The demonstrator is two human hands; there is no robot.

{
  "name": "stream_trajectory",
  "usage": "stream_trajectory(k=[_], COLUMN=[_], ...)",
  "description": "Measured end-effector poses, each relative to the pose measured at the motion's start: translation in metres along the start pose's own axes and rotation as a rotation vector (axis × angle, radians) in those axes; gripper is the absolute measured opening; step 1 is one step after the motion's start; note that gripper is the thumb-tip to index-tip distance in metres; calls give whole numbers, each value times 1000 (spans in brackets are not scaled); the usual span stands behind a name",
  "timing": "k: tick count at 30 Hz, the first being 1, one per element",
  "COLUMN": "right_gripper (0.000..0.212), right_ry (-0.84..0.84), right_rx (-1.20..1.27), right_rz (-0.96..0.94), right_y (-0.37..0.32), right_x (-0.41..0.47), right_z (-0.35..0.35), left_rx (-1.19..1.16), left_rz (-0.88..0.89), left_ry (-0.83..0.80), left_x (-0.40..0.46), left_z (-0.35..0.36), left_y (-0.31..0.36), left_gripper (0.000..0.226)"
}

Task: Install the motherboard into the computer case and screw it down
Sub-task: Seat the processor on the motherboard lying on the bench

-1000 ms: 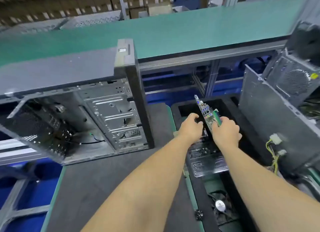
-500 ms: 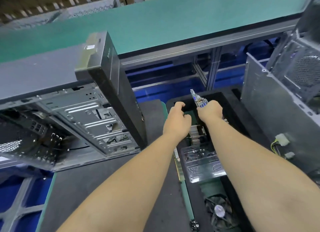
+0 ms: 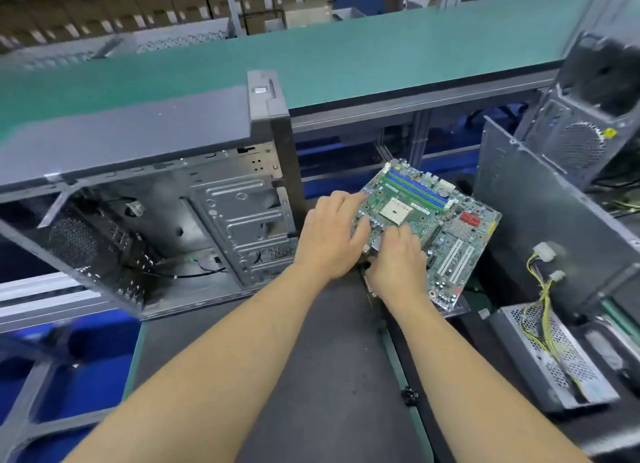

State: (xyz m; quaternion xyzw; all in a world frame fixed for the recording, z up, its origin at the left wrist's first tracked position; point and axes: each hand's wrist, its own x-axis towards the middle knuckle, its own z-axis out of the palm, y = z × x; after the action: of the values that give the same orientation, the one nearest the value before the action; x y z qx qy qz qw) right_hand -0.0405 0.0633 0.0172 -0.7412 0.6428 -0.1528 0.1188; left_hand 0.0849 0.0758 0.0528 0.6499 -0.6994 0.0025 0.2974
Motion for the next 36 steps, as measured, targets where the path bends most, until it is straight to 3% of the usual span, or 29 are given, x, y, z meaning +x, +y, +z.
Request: stream_trajectory(k=[9,19,28,33,36], right_gripper=[44,31,30,32,36], right_ry=[-132,-274,-415,-496,-649], right_rx=[-178,-237,-281,-322,-313], right_rz=[-76,-178,-503,-580,-603], right_y=[-37,-70,-81,-73,-79], right_x=[-135,-234,-237,-226,-203], right_z=[54,99,113,119,112], left_rx=[109,158,194,200,249], left_rz=[131,-25,-110,-252,-295], left_ry=[-301,-386,-434,-499,-565], left_x=[-133,-243,-273,-264,-262], left_z=[-25,-46,-59,-55,-46], left_y=[-40,-103,-130,-133,-133], left_gripper=[40,37,38,45,51])
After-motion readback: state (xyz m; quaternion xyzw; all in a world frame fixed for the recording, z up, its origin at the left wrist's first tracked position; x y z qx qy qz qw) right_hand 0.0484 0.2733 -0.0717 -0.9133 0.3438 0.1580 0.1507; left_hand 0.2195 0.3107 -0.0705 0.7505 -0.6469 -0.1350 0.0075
